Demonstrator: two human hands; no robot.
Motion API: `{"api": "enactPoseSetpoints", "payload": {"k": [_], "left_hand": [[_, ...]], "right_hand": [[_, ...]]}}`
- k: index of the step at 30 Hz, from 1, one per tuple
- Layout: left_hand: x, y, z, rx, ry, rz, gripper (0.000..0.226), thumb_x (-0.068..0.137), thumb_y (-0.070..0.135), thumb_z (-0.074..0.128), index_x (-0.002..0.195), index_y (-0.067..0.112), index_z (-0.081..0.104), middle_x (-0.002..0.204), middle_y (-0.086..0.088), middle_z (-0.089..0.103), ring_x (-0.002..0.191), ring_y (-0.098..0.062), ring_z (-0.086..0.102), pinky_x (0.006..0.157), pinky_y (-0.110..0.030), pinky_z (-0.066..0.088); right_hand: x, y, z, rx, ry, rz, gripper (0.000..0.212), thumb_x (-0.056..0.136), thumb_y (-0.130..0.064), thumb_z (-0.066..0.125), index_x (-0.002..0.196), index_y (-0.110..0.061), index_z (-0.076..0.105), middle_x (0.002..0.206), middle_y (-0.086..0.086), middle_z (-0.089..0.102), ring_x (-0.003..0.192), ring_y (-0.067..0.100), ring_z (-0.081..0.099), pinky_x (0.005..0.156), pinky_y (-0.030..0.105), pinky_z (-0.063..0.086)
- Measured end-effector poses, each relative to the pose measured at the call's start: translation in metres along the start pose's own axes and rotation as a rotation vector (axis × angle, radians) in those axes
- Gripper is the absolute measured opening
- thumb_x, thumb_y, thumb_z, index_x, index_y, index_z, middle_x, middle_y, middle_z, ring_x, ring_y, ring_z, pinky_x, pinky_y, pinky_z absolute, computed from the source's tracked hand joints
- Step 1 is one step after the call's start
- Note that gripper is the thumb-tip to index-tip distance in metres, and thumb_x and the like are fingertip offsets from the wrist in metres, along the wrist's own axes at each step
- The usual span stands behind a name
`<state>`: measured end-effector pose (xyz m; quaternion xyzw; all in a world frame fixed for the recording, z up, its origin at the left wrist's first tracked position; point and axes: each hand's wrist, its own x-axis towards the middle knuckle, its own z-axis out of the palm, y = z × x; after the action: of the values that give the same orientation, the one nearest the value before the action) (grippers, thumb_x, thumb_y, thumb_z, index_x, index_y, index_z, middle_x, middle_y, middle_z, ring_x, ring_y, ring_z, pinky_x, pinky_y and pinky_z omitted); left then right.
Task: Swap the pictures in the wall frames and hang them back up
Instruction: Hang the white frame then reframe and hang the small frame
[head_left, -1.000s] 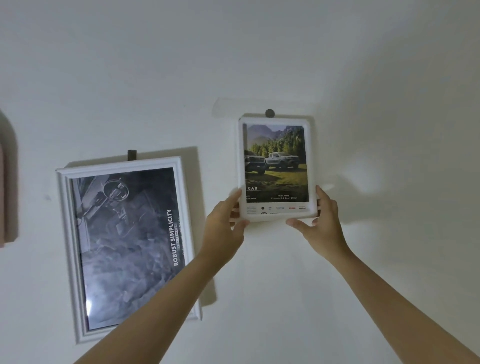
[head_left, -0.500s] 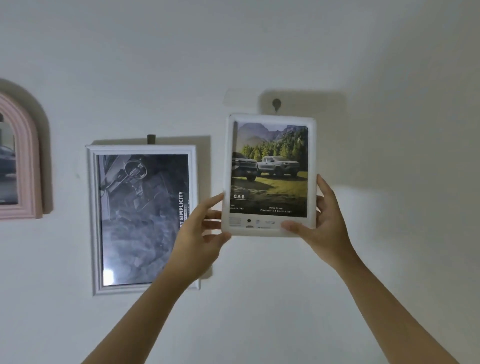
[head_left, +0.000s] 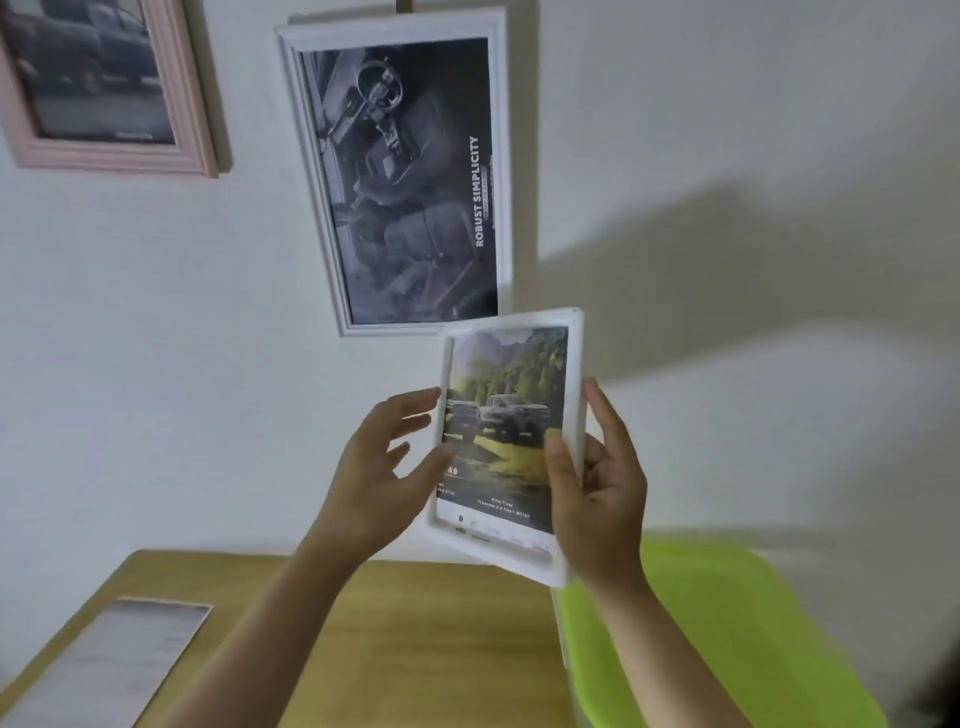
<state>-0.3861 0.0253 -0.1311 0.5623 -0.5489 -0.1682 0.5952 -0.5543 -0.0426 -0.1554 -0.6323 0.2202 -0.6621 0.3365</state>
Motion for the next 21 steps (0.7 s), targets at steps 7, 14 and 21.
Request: {"api": "enactPoseSetpoints", "payload": {"k": [7, 14, 21], "left_hand": [[-0.020, 0.009, 0.004, 0.015, -0.108, -0.061, 0.039, 0.087, 0.021, 0.063, 0.120, 0.039, 0.054, 0.120, 0.019, 0.059, 0.102, 0.003, 0.060, 0.090, -0.025, 0.051], [-0.040, -0.003, -0.008, 0.052, 0.018, -0.147, 0.033, 0.085, 0.020, 0.064, 0.110, 0.041, 0.061, 0.112, 0.019, 0.060, 0.083, 0.001, 0.065, 0.065, -0.012, 0.050], [-0.046, -0.016, -0.033, 0.117, 0.128, -0.214, 0.032, 0.077, 0.014, 0.070, 0.099, 0.037, 0.068, 0.094, 0.011, 0.068, 0.069, -0.006, 0.066, 0.071, -0.025, 0.055]], "right_hand": [[-0.071, 0.029, 0.034, -0.126, -0.113, 0.124, 0.044, 0.089, -0.014, 0.062, 0.129, -0.028, 0.050, 0.064, -0.013, 0.063, 0.048, 0.003, 0.052, 0.052, 0.015, 0.040], [-0.113, 0.028, 0.053, -0.146, -0.252, 0.138, 0.051, 0.087, -0.022, 0.063, 0.134, -0.030, 0.045, 0.119, -0.015, 0.062, 0.103, 0.001, 0.062, 0.072, 0.027, 0.056], [-0.128, 0.038, 0.052, -0.059, -0.473, 0.142, 0.052, 0.087, -0.031, 0.058, 0.137, -0.025, 0.046, 0.127, -0.002, 0.053, 0.122, 0.017, 0.050, 0.098, 0.024, 0.042]]}}
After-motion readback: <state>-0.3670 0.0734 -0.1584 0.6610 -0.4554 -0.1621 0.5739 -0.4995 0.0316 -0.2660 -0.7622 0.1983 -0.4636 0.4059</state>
